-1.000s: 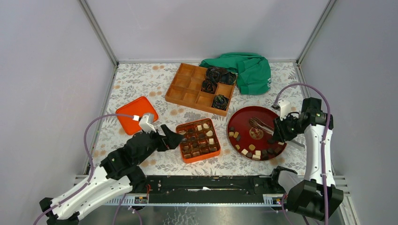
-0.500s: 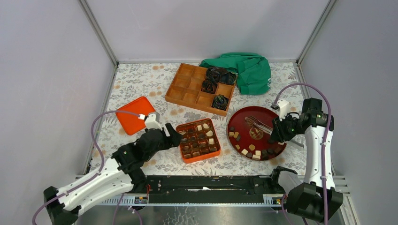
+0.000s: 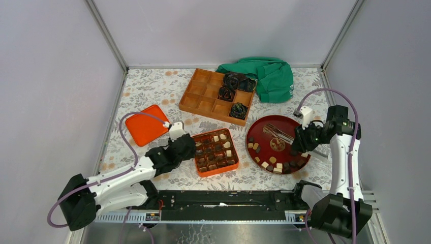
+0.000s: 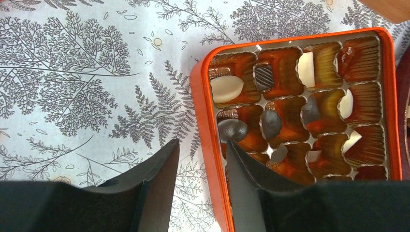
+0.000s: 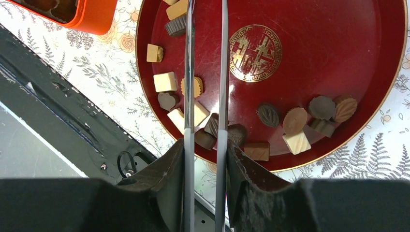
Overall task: Pack the chocolate
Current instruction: Adjust the packing box at the center of the board, then place the fake chocolate in the packing box.
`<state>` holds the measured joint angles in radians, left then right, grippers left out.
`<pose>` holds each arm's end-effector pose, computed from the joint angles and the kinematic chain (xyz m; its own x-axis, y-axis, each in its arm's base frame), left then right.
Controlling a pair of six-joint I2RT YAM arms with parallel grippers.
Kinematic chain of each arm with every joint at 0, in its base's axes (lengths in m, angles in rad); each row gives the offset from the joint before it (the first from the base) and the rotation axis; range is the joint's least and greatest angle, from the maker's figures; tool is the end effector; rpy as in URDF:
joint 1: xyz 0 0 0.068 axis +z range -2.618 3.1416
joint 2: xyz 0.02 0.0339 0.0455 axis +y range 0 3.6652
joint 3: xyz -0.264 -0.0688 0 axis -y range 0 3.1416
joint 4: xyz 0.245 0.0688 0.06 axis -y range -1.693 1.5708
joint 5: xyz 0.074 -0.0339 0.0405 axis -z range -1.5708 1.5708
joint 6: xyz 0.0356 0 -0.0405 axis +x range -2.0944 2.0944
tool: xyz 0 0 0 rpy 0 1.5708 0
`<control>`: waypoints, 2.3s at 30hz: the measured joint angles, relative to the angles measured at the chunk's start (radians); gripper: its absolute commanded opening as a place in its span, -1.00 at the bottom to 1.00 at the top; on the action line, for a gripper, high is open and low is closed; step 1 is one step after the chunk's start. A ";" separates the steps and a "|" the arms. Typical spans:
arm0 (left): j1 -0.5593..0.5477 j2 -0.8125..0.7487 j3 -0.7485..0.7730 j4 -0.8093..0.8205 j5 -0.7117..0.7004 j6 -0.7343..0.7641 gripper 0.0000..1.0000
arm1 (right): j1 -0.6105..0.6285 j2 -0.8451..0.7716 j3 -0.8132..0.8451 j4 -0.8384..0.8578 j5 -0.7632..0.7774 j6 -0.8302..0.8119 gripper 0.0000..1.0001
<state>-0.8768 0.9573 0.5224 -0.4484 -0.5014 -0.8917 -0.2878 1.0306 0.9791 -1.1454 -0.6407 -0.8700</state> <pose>0.1297 -0.1292 0.1992 -0.6832 -0.2458 -0.6876 -0.0838 0.9618 -0.2605 0.1685 -0.0277 0.2918 -0.5895 -0.4645 -0.6608 -0.6705 0.7376 0.0797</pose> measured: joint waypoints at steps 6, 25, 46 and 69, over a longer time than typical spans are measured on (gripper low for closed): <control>0.008 0.067 0.002 0.058 0.006 0.010 -0.08 | 0.001 0.032 0.000 0.003 -0.014 -0.008 -1.00; 0.048 0.198 0.027 0.121 0.076 0.038 -0.35 | 0.111 0.071 0.113 0.000 -0.043 -0.008 -1.00; 0.050 0.164 0.032 0.120 0.063 0.092 -1.00 | 0.214 0.099 0.237 -0.105 -0.129 -0.057 -1.00; -0.056 -0.087 -0.202 0.630 -0.167 0.417 -1.00 | 0.270 0.076 0.268 -0.225 -0.309 -0.380 -1.00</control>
<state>-0.9329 0.8700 0.3202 0.1814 -0.6685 -0.4751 -0.0177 1.1061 1.2472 -1.3708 -0.9493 -1.2495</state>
